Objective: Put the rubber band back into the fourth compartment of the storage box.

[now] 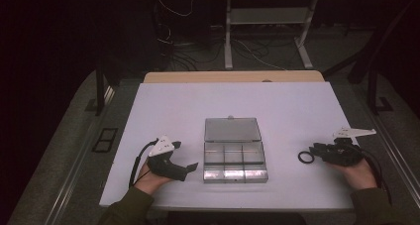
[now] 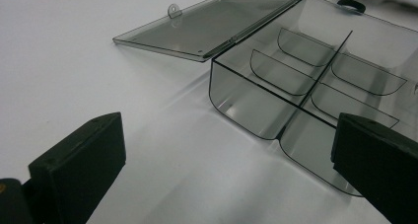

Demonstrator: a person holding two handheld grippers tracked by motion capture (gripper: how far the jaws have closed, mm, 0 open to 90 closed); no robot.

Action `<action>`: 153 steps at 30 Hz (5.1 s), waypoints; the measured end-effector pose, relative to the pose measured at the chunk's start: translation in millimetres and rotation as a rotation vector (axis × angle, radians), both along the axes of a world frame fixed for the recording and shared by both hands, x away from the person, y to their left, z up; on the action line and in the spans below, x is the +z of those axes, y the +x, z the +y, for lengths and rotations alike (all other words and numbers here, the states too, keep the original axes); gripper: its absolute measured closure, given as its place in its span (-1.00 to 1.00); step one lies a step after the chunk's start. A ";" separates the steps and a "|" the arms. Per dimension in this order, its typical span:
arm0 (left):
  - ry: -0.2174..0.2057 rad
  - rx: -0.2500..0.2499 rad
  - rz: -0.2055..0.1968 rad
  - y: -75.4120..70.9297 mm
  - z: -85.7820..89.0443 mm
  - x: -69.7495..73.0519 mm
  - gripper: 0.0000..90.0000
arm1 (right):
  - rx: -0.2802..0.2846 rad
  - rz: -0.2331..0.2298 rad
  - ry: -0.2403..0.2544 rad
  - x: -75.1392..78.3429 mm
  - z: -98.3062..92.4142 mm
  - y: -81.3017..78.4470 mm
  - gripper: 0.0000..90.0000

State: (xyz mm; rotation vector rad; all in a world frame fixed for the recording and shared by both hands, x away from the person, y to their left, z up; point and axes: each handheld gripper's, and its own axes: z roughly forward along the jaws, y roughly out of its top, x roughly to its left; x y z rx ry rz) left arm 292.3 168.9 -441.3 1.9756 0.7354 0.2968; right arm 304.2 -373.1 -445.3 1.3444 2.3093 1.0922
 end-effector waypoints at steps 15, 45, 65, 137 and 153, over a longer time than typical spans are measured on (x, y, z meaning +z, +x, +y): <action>0.004 -0.001 0.000 0.1 0.0 -0.2 -1.00 | 0.047 0.042 -0.051 -5.4 5.3 1.6 0.76; 0.020 -0.009 -0.001 -0.2 -1.1 -0.9 -1.00 | 0.036 0.028 -0.014 1.8 2.3 0.2 0.91; 0.016 0.001 0.010 0.0 -1.5 -0.6 -1.00 | 0.101 -0.026 0.063 23.0 22.3 3.3 0.91; 0.017 0.012 0.007 0.8 -1.1 -1.6 -0.99 | 0.421 -0.058 0.082 46.1 164.9 31.6 0.91; 0.022 0.006 0.006 1.2 -0.3 -1.2 -0.99 | 0.495 -0.055 0.077 47.6 197.6 31.7 0.91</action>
